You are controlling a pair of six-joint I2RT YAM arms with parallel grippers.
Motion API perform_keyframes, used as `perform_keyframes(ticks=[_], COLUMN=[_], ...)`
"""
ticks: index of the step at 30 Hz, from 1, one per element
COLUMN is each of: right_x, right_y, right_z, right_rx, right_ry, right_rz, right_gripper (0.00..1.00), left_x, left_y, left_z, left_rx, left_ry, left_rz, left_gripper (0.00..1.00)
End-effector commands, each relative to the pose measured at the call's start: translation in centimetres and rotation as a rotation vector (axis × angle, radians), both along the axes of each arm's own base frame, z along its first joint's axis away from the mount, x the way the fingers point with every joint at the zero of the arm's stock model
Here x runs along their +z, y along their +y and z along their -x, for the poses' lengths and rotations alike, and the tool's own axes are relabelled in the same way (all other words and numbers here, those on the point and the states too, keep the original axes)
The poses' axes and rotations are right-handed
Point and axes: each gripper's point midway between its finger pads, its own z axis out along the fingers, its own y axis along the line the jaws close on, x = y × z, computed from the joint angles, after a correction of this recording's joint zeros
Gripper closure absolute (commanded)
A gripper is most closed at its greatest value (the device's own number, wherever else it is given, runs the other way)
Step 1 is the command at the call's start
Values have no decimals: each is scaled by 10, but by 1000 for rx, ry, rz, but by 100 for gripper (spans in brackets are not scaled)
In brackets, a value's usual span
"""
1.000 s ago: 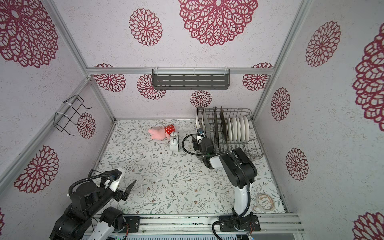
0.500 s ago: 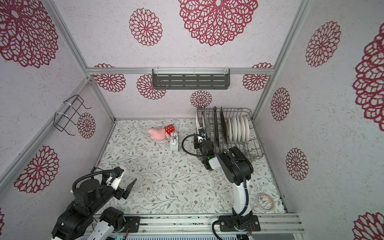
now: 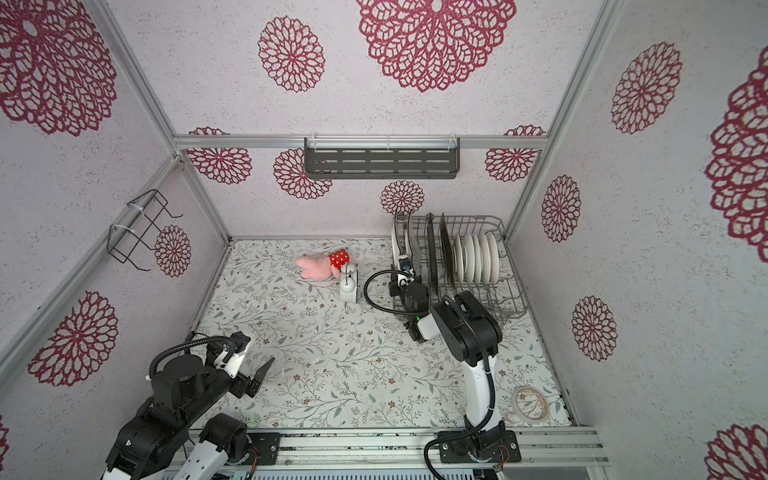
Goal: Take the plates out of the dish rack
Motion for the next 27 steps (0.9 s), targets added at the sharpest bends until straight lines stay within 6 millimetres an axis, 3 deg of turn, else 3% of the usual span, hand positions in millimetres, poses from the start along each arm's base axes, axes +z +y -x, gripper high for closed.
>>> perform_keyframes(ticks=[1, 15, 27], right_x=[27, 35, 23], right_y=[-12, -12, 2], right_z=[-11, -11, -24], right_rx=[-41, -49, -2], right_ry=[-96, -216, -153], right_rz=[-40, -55, -16], right_gripper=[63, 68, 69], left_x=[-1, -3, -3], left_y=[-2, -2, -1], left_z=[-4, -5, -7], left_rx=[-3, 4, 8], left_ry=[-5, 4, 6], left_rz=[-4, -6, -7], left_gripper=[3, 2, 3])
